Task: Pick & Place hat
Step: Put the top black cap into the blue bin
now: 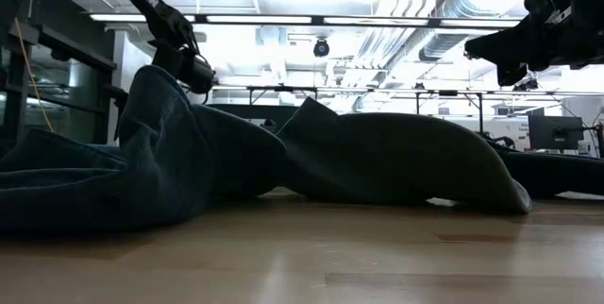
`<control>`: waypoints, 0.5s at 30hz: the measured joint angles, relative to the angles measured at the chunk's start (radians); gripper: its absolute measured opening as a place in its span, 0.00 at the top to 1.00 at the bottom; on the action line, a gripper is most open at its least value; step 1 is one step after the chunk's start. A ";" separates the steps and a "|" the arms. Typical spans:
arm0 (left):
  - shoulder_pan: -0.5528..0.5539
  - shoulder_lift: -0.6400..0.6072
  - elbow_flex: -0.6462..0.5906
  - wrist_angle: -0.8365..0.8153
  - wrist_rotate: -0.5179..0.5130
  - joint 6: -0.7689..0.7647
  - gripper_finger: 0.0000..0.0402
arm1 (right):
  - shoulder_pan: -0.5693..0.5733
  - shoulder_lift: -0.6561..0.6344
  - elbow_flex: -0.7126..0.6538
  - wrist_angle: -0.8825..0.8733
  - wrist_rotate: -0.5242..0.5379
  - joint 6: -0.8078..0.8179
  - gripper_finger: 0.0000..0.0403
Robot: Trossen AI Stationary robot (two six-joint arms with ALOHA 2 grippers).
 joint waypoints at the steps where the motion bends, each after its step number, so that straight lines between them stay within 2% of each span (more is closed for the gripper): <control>1: 0.002 0.007 -0.001 0.005 0.004 0.005 0.23 | 0.000 0.000 0.000 0.000 0.000 0.000 0.99; 7: 0.062 0.006 -0.080 0.094 0.111 0.044 0.24 | 0.000 0.000 0.000 0.000 0.000 0.000 0.99; 15: 0.071 -0.002 -0.101 0.140 0.112 0.047 0.24 | 0.000 0.000 0.000 0.000 0.000 0.000 0.98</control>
